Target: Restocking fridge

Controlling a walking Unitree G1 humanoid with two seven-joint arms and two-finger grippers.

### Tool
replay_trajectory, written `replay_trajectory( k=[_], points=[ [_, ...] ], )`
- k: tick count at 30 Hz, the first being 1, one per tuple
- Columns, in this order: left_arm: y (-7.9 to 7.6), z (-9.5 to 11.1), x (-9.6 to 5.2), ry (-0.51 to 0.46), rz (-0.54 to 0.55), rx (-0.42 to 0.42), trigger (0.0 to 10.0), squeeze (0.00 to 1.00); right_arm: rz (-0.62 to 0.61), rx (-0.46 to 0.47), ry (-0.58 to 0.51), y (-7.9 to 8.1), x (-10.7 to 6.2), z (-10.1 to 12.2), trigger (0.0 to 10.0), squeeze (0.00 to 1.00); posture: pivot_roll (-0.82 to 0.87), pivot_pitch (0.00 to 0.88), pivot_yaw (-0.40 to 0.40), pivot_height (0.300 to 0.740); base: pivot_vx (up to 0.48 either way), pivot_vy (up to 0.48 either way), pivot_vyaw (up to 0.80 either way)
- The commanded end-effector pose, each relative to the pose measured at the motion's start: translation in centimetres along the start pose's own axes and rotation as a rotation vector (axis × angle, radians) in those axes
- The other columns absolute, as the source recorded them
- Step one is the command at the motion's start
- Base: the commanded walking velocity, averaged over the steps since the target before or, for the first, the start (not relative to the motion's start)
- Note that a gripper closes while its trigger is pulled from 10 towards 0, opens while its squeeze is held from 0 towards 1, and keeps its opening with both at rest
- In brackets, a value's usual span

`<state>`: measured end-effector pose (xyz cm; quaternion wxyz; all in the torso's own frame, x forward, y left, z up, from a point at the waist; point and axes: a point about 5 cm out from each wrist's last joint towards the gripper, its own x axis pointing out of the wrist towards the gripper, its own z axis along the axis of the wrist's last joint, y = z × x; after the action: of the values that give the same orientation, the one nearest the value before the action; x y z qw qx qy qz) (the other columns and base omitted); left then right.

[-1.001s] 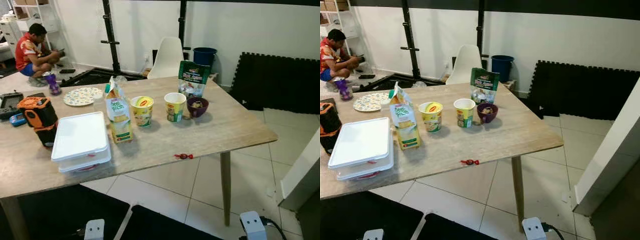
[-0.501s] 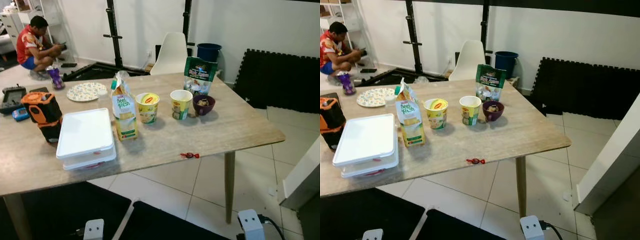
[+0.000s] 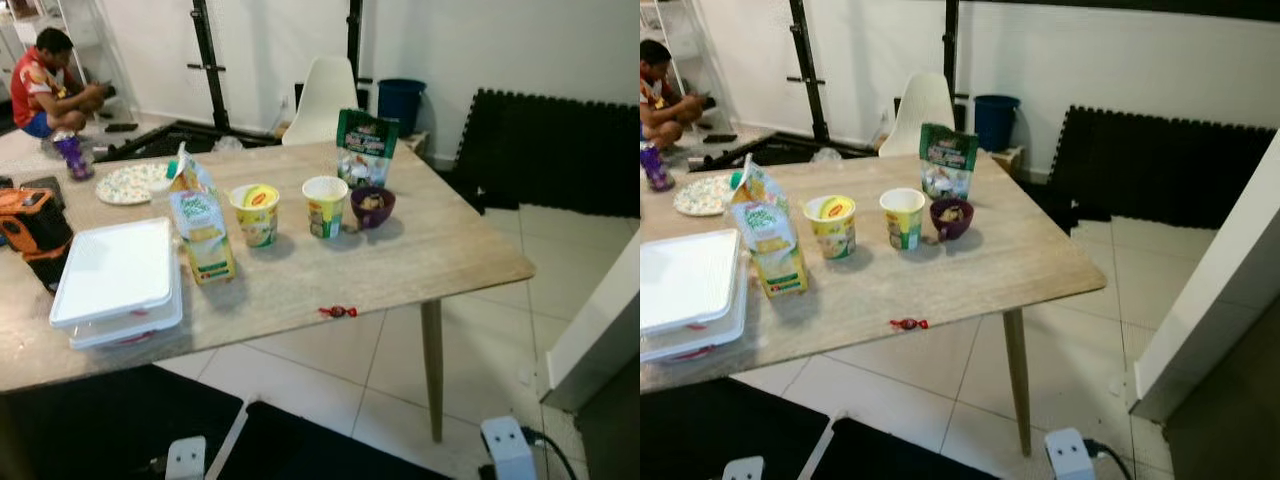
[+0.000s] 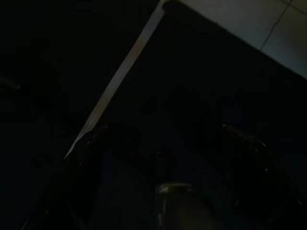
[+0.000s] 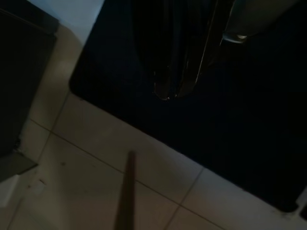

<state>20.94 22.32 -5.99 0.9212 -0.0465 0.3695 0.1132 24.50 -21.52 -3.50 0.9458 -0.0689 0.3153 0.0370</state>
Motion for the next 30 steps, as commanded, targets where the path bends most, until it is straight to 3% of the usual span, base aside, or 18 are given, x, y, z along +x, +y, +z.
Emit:
replay_trajectory(
  k=[1,6,14,22,30],
  points=[
    [0.3,-0.8,-0.2,0.023,0.009,-0.008,10.0,0.00,0.003,0.003,0.025,0.1,-0.2,-0.7,10.0,0.00,-0.07,0.124,-0.018,0.734,0.000,0.000,0.00],
    [0.4,-0.8,-0.2,0.023,0.008,-0.005,10.0,0.00,0.004,0.003,0.026,0.1,-0.2,-0.7,10.0,0.00,-0.07,0.124,-0.020,0.734,0.000,0.000,0.00],
    [0.3,-0.5,-0.1,0.029,-0.023,0.081,10.0,0.00,-0.004,0.010,0.006,0.1,0.0,-0.2,10.0,0.00,-0.07,0.114,-0.022,0.734,0.000,0.000,0.00],
    [0.1,-0.3,0.0,0.025,-0.026,0.055,10.0,0.00,-0.026,0.010,-0.118,0.1,0.2,1.6,10.0,0.00,-0.07,0.100,-0.020,0.734,0.000,0.000,0.00],
    [0.2,0.5,0.2,0.011,-0.024,0.060,10.0,0.00,-0.011,0.015,-0.163,0.6,0.5,2.7,10.0,0.00,-0.05,0.069,-0.012,0.734,0.000,0.000,0.00]
  ],
)
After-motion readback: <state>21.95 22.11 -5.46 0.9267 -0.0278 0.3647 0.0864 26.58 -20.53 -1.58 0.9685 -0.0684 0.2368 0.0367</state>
